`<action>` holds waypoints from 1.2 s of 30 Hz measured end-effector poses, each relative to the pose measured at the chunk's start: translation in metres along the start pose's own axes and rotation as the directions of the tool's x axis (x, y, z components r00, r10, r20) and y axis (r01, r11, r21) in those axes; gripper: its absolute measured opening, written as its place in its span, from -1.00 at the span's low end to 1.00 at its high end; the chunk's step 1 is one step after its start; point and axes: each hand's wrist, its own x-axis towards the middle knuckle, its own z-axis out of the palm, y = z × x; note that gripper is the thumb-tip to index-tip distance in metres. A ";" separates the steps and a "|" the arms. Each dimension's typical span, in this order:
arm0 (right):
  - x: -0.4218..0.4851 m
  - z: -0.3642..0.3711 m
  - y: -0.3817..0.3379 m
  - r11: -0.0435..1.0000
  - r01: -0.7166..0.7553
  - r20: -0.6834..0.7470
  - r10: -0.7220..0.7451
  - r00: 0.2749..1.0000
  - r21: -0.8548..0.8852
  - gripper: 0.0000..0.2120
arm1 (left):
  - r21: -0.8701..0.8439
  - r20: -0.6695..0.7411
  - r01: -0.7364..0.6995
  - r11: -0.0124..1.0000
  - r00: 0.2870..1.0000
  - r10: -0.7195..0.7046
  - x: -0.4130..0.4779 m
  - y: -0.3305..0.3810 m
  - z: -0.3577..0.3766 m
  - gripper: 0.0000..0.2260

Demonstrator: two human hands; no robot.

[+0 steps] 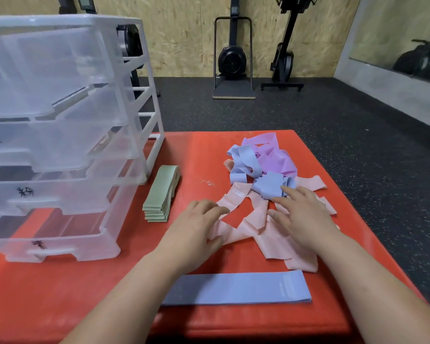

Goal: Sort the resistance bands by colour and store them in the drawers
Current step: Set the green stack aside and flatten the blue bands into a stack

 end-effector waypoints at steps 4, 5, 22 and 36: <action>0.018 0.012 -0.003 0.998 -0.009 0.048 0.012 0.999 -0.061 -0.47 | -0.022 -0.022 0.022 1.000 0.999 -0.023 0.016 -0.005 0.007 -0.49; 0.020 0.014 -0.003 0.997 -0.014 0.042 0.017 0.999 -0.077 -0.47 | -0.034 -0.028 0.029 0.999 0.999 -0.030 0.019 -0.006 0.009 -0.50; 0.005 -0.054 -0.033 0.495 0.226 -0.368 0.211 0.906 0.839 -0.75 | -0.235 -0.181 0.059 0.970 0.978 -0.103 0.030 0.016 -0.002 -0.54; -0.014 -0.044 -0.049 0.225 0.086 -0.103 0.064 0.993 0.971 -0.73 | -0.715 -0.150 0.160 0.681 0.915 -0.373 0.035 0.038 -0.017 -0.83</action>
